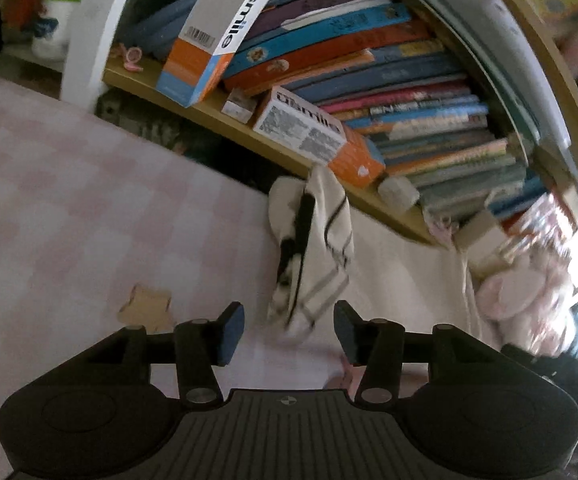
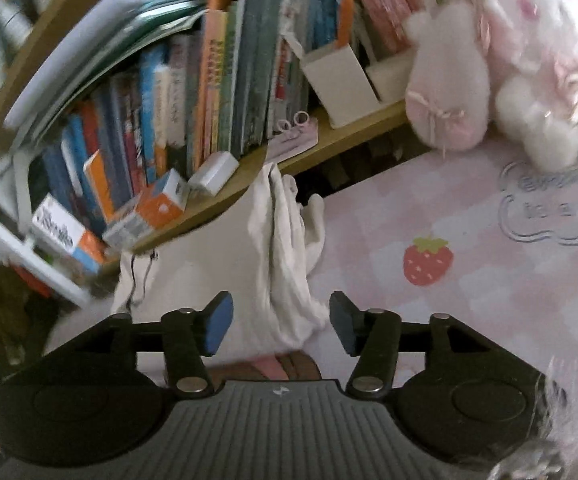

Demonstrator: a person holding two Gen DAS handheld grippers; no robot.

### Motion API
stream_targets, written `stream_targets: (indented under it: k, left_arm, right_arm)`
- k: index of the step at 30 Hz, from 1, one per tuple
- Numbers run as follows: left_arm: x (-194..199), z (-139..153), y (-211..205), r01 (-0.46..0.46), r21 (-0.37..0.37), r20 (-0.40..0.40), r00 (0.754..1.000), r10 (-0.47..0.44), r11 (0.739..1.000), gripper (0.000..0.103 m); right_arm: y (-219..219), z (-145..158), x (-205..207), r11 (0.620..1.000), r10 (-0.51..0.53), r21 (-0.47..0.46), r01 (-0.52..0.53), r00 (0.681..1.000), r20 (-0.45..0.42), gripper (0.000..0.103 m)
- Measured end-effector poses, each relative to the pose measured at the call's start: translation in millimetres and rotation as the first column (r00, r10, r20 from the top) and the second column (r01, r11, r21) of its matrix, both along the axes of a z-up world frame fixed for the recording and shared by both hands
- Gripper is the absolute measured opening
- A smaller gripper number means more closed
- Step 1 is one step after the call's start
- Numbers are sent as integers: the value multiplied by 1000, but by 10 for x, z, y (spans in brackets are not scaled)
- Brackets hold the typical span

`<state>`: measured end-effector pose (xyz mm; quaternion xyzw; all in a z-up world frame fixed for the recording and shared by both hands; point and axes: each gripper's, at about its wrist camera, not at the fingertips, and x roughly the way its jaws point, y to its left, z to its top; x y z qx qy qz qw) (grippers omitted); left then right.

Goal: Fold clothes

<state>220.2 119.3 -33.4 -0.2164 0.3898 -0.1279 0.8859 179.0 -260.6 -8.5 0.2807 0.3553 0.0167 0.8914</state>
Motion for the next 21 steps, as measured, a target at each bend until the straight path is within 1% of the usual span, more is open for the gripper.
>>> stream_targets:
  k: [1,3,4,5,7,9,11,13,15,16,18,21]
  left_arm:
    - [-87,22,-23,2,21,2,1000,-2,1000,50]
    - [-249,70,-76,-1,66,15,1000,0,998,50]
    - [-338,102,-108,-2,93,28,1000,-1,996,52]
    - [-426,134,-141,-3,121,41,999,-2,993,63]
    - [-602,207,-221,-9,194,80,997,-7,981,75]
    - [-761,275,-305,-12,255,119,993,-20,967,77]
    - [-867,326,-369,-14,281,138,990,-26,960,82]
    - [-985,366,-411,-20,295,153,988,-26,955,85]
    - [-1092,392,-449,-28,302,165,986,-23,953,89]
    - [-1137,398,-463,-34,306,172,985,-20,951,92]
    - [-1217,406,-490,-37,323,177,984,-22,946,93]
    - [-1297,397,-512,-33,339,166,986,-26,940,93]
  right_arm:
    - [62,25,-79,1000,3,-26,-3,1000,4,57]
    - [195,72,-243,997,4,-83,-3,1000,11,65]
    - [265,95,-324,993,3,-114,-2,1000,15,66]
    - [336,119,-396,989,7,-148,-4,1000,20,70]
    - [489,153,-541,974,14,-227,-6,999,32,76]
    - [640,184,-682,953,27,-303,-13,999,44,82]
    - [760,214,-831,933,42,-360,-19,998,56,86]
    - [842,248,-956,922,56,-386,-27,996,65,89]
    - [906,279,-1065,917,63,-397,-30,996,71,94]
    - [934,291,-1114,916,64,-401,-30,995,73,95]
    - [978,313,-1199,915,63,-403,-27,995,76,100]
    - [1007,331,-1306,916,49,-400,-17,996,71,102]
